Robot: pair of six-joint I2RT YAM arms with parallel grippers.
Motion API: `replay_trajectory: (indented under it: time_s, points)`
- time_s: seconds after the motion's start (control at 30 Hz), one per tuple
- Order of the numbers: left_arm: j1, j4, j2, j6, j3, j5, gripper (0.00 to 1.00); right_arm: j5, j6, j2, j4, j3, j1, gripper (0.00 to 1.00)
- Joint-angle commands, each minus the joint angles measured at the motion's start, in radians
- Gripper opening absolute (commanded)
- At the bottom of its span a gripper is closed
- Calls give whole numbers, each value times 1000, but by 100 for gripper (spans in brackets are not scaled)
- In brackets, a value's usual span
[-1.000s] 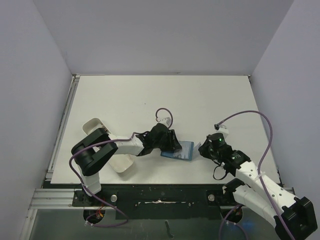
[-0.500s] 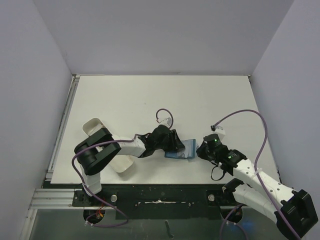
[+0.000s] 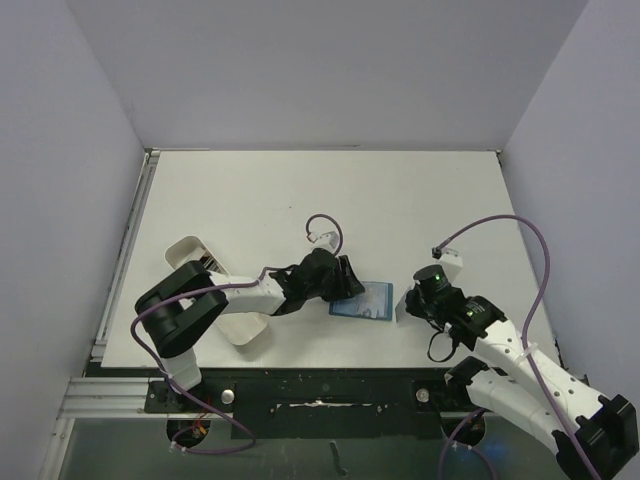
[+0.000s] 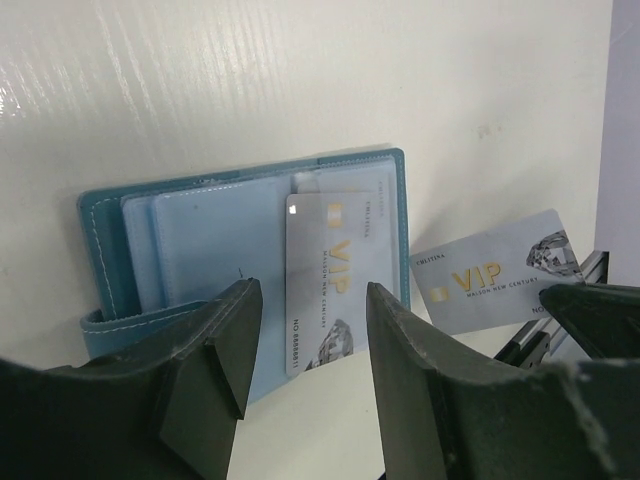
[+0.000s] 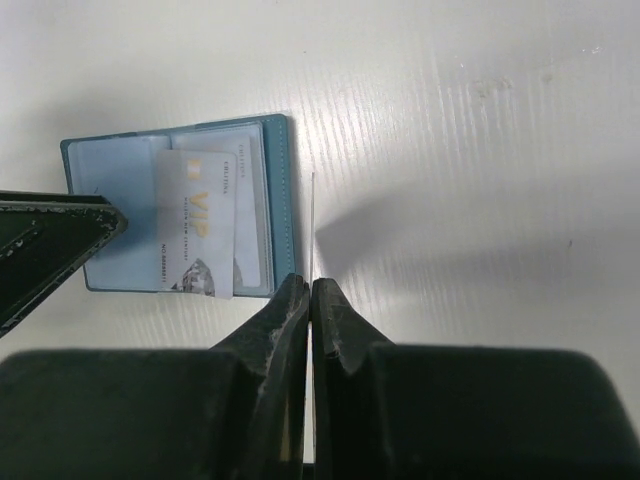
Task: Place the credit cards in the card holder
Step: Insert the credit card into the card holder.
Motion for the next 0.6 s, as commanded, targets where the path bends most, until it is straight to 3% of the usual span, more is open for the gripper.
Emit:
replay_trajectory:
  time_s: [0.0,0.33,0.57]
  points:
    - [-5,16,-23,21,21,13,45,50,-21,11,44,26,7,0]
    - [-28,37,20,5,8,60,44,8,-32,36,112,-4,22,0]
    - [-39,-97,-59,95,22,40,41,-6,-18,19,113,-20,29,0]
